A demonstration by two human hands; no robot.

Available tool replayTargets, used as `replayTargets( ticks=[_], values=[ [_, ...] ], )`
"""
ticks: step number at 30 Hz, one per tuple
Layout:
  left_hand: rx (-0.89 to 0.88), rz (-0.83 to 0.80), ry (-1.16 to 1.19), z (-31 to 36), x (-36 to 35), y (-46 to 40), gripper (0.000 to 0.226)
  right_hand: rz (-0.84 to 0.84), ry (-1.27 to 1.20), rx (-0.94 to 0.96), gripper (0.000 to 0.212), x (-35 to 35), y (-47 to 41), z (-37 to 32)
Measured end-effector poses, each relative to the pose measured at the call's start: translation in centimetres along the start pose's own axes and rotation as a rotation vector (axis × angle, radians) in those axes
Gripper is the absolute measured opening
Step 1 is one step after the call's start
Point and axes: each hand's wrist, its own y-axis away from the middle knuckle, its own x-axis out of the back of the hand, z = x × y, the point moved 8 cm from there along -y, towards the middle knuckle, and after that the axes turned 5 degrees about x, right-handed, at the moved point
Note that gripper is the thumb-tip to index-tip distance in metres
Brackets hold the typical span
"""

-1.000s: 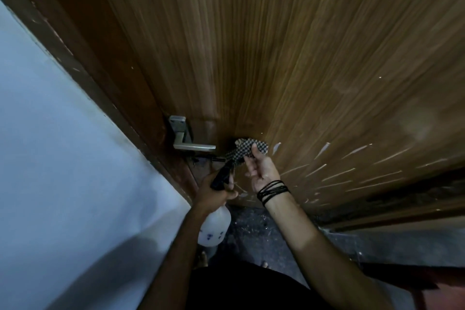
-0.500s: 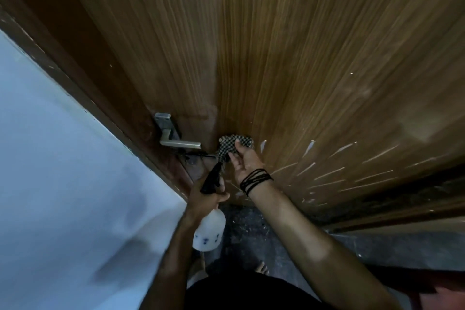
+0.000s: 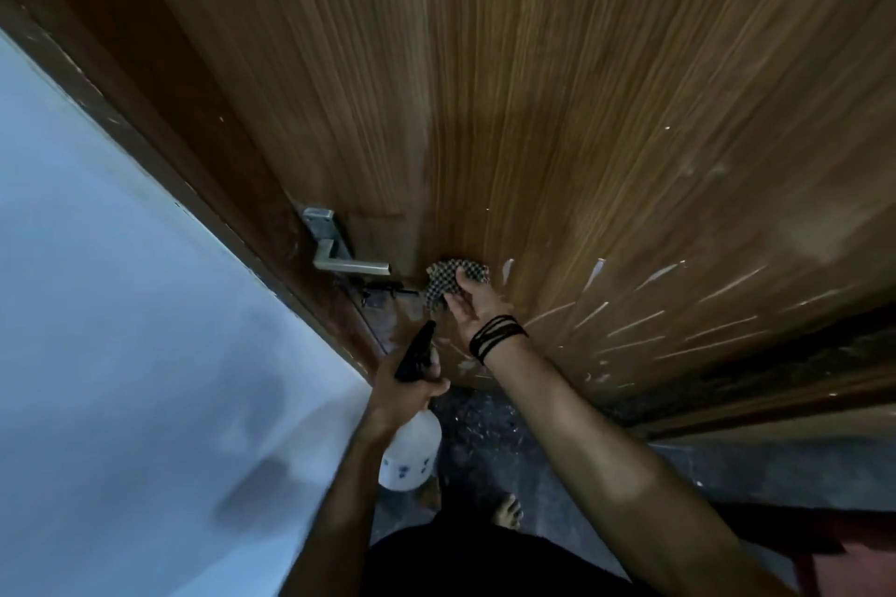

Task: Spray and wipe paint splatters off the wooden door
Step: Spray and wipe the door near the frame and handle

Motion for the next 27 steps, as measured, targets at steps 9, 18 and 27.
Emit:
replayTargets(
  ticks=[9,18,27],
  values=[
    [-0.041,-0.057,-0.182,3.0,-2.1,-2.1,0.033,0.171,-0.012,0.081,0.032,9.6,-1.4,-0.2],
    [-0.065,-0.221,-0.325,3.2,-6.0,-3.9,0.039,0.288,-0.034,0.237,0.016,13.8,-0.8,-2.8],
    [-0.058,-0.121,-0.293,4.6,-5.1,-5.6,0.036,0.034,0.02,0.304,0.017,5.8,0.4,-6.6]
  ],
)
